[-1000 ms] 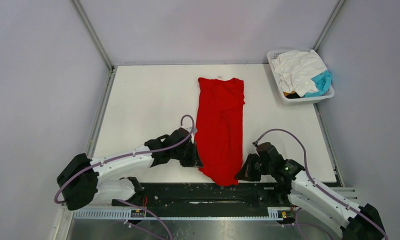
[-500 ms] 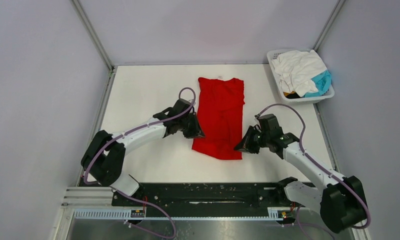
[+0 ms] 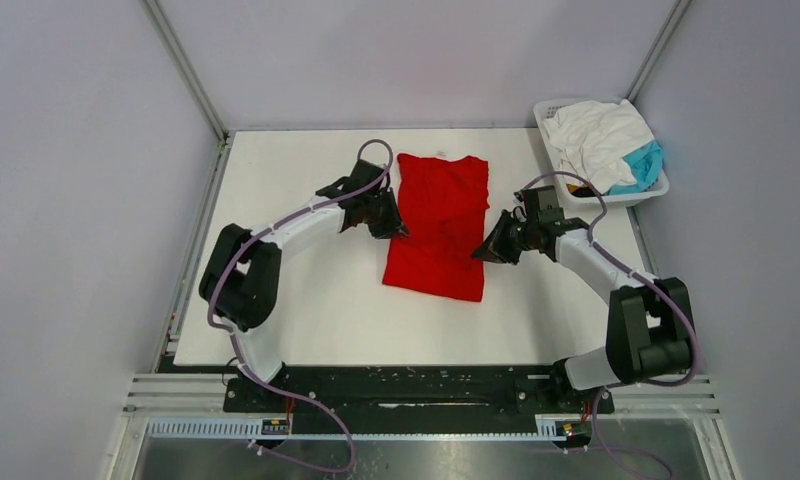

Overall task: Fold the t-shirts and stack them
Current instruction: Fold the folded rectangular tshirt in 1/3 of the way, then grab one side of the 2/3 rectangular tshirt with both arms, then fold the long partially folded tshirt into a neat square

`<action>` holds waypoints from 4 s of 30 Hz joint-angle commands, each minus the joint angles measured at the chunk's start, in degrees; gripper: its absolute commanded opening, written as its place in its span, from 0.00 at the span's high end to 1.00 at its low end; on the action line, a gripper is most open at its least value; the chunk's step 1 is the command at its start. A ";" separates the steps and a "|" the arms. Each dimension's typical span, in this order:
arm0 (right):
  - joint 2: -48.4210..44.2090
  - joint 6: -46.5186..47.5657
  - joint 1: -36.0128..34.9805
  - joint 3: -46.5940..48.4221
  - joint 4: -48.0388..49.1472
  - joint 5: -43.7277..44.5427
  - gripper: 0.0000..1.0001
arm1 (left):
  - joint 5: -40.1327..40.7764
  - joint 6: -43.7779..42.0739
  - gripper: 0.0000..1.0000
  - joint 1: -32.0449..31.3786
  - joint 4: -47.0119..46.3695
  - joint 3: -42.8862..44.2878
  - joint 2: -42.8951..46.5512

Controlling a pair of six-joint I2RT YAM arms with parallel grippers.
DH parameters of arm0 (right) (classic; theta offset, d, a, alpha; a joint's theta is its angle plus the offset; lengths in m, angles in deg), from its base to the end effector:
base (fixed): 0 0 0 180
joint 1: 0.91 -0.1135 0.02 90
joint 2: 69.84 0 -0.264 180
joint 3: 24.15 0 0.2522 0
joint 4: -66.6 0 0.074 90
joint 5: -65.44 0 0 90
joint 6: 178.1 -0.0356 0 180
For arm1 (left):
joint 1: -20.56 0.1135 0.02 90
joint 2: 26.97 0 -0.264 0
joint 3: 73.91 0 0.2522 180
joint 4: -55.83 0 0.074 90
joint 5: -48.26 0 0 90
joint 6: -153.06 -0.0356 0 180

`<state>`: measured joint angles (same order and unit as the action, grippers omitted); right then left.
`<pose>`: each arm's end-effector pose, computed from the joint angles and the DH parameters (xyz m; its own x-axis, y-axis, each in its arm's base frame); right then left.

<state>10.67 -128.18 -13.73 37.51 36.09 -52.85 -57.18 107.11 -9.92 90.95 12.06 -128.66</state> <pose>0.2729 0.0794 0.2125 -0.8857 0.3799 -0.2668 0.0966 0.7130 0.6945 0.3267 -0.2033 0.2197 -0.9210 -0.2356 -0.3103 -0.0091 0.8092 -0.5874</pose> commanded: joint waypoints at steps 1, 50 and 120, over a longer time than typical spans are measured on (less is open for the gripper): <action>5.21 1.50 2.20 6.41 1.85 0.47 0.99 | 0.41 -2.16 0.96 1.38 0.76 6.84 -4.30; 10.72 3.16 -2.35 -9.80 9.72 8.25 0.63 | 3.27 0.82 1.00 0.40 -6.07 -17.10 -0.39; 23.70 7.74 4.73 25.30 -8.24 -3.91 0.83 | 23.74 -3.10 0.71 7.69 6.25 14.26 -7.79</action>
<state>29.95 -121.33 -10.97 57.07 28.70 -58.12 -38.08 106.41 -4.46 97.10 19.51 -132.05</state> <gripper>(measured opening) 0.093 0.125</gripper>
